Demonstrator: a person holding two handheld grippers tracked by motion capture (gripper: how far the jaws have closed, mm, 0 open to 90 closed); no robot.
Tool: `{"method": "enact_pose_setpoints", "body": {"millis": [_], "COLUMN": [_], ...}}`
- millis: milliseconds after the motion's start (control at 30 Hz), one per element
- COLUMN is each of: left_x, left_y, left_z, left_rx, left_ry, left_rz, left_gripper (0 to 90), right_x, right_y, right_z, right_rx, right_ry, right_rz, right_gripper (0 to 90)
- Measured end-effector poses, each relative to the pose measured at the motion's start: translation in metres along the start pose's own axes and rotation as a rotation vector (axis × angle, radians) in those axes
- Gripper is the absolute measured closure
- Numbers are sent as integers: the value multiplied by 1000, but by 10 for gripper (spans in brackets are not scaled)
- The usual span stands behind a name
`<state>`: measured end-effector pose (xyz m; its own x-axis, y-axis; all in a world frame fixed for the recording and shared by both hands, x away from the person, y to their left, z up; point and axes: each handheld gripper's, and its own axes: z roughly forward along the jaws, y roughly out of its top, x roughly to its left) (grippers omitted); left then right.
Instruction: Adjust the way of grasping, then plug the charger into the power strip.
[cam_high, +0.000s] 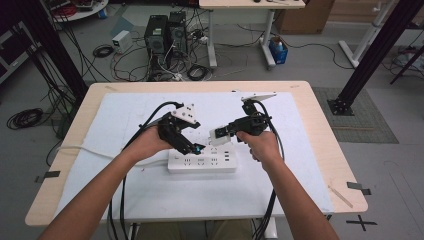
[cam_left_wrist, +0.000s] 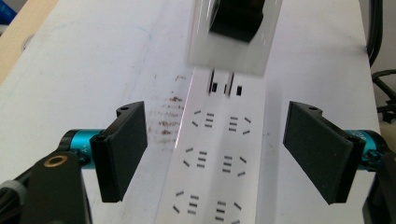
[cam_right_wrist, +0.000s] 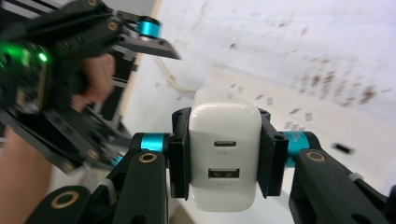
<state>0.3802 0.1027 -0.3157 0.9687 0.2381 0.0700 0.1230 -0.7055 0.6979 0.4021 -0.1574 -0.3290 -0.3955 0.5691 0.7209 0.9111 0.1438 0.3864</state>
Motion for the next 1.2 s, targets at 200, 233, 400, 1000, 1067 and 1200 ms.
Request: {"method": "enact_pose_setpoints", "body": {"millis": [200, 233, 400, 1000, 1067, 1200], "left_x": [8, 9, 12, 18, 18, 18], "left_y": [-13, -15, -26, -76, -76, -77], "left_z": [-14, -16, -31, -91, -94, -93], "left_rx": [40, 48, 94, 190, 192, 209], "left_ry": [-2, 8, 29, 125, 133, 129], "left_rz": [-82, -102, -135, -272, -266, -258], "left_gripper": [167, 167, 167, 167, 167, 167], "right_x": [0, 0, 6, 20, 21, 21], "right_y": [2, 2, 6, 2, 2, 4], "right_z": [-15, -17, -28, -51, -52, -51], "right_rx": [-4, -1, 12, 43, 39, 46], "right_ry": [-66, -70, -132, -228, -229, -245], "right_rz": [-53, -55, -127, -204, -201, -226], "right_gripper": [623, 623, 623, 622, 622, 622]}}
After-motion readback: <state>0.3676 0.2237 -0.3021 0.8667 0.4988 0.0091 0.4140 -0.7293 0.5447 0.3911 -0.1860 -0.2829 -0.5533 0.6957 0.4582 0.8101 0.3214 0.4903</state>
